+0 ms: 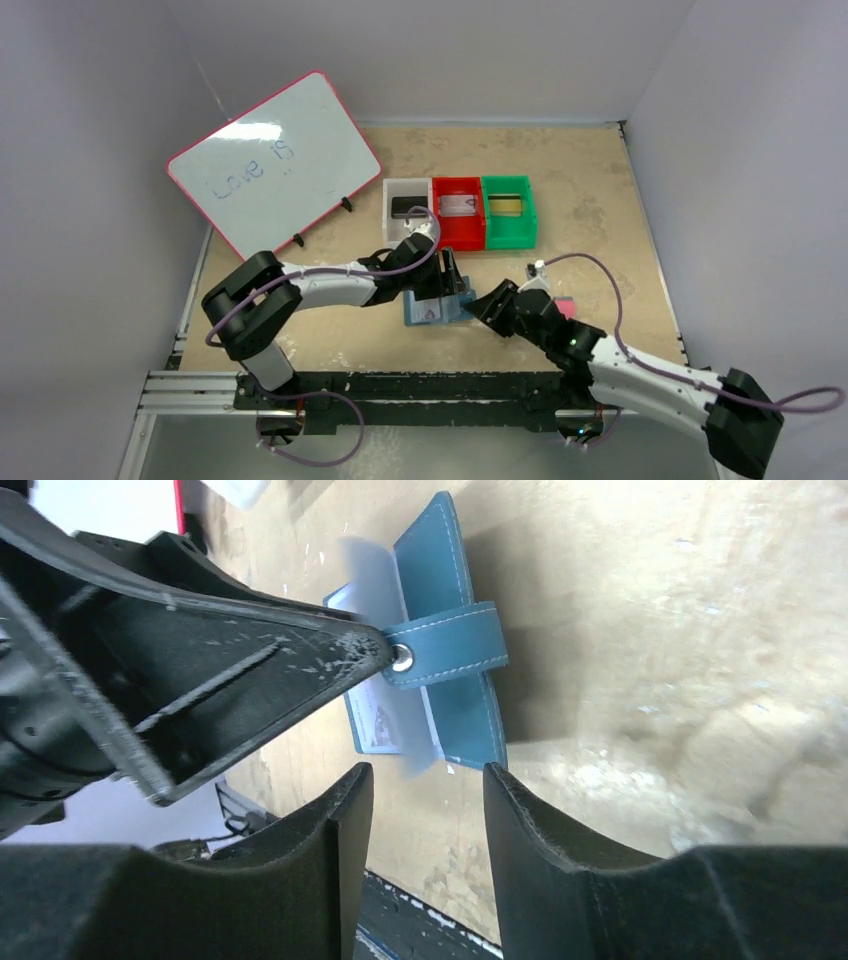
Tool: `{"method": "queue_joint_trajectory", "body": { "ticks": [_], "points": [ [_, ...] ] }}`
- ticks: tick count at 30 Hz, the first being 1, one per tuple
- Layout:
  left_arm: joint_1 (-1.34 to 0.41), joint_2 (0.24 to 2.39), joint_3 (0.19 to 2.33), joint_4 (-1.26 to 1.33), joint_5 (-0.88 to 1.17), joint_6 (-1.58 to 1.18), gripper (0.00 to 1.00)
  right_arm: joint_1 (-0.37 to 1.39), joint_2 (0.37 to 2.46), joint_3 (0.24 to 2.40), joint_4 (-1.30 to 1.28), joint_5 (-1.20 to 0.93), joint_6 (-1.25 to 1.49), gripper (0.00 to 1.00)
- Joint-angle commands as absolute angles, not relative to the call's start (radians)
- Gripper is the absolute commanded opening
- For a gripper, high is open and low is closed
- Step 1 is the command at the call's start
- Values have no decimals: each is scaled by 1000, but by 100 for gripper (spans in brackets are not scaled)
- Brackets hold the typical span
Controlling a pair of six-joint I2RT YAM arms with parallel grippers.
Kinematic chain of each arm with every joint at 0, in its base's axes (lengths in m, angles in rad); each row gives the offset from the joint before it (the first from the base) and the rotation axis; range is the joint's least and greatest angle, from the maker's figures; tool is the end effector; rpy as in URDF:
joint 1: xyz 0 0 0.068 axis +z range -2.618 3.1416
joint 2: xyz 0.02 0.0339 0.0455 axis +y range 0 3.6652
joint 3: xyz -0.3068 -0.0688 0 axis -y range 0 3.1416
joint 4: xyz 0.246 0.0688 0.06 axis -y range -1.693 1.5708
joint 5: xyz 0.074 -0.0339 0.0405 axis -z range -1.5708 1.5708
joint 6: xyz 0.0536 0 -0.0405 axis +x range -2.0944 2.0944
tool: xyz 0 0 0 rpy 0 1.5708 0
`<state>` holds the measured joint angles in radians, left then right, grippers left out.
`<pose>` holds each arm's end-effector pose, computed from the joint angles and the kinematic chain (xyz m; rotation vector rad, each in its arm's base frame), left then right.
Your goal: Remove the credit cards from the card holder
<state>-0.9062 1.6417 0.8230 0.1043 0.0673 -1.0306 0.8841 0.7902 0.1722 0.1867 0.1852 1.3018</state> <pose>0.2130 -0.2777 0.1974 -0.1184 2.5256 -0.9990 0.1056 0.1132 0.1849 0.5863 2.1327 1.1617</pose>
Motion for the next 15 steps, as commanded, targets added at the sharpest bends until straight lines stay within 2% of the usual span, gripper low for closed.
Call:
{"method": "queue_joint_trajectory", "body": {
  "ticks": [1,7,13,15],
  "points": [
    [-928,1689,881,164,79,-1040,62,883,603,215,-102,307,1314,46],
    [-940,1730,915,158,74,-1034,60,883,433,239,-194,366,1287,41],
    [-941,1696,927,126,41,-1014,63,882,427,282,-233,426,1254,41],
    [-942,1680,948,86,28,-999,65,882,446,300,-223,426,1224,37]
  ]
}}
